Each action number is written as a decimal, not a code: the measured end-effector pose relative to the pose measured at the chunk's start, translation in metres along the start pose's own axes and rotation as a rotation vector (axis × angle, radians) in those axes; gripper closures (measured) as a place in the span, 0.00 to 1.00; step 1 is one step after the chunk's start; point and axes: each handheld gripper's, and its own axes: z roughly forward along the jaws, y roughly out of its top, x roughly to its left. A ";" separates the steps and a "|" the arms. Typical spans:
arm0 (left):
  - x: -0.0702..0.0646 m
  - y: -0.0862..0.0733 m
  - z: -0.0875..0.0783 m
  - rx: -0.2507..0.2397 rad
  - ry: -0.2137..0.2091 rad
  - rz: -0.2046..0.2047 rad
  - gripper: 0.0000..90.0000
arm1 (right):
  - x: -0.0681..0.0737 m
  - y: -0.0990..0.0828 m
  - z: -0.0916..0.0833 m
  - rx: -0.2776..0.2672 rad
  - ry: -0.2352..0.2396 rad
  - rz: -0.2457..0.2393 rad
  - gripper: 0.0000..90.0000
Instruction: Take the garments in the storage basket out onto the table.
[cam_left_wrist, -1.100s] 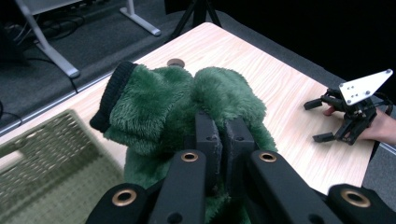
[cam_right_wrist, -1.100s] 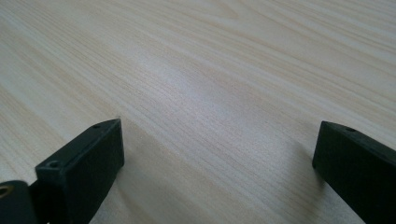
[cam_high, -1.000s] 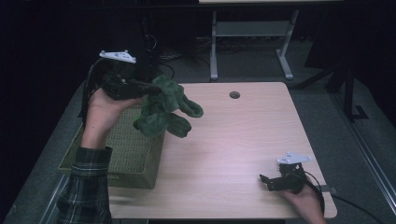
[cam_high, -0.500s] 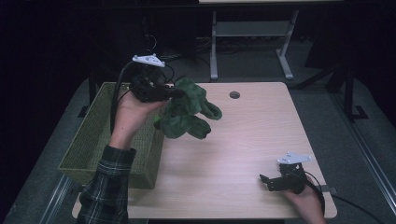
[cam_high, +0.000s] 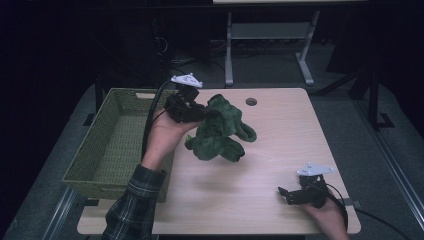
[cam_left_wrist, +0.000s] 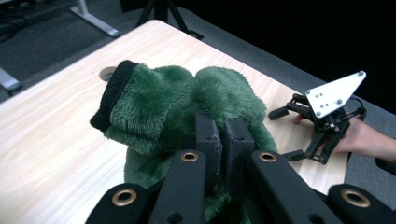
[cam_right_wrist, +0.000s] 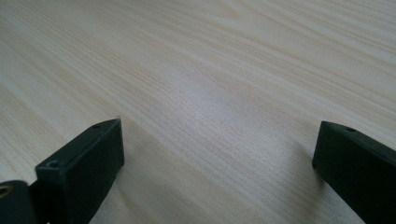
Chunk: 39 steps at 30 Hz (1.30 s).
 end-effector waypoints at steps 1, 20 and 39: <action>-0.002 -0.001 0.004 0.005 -0.004 0.004 0.97 | 0.000 0.000 0.000 0.000 0.000 0.000 0.02; -0.034 -0.021 0.071 0.063 -0.108 0.001 0.97 | 0.000 0.000 0.000 0.000 0.000 -0.001 0.02; -0.032 -0.060 0.147 0.169 -0.137 -0.044 0.97 | 0.000 0.000 0.000 0.000 0.000 -0.003 0.02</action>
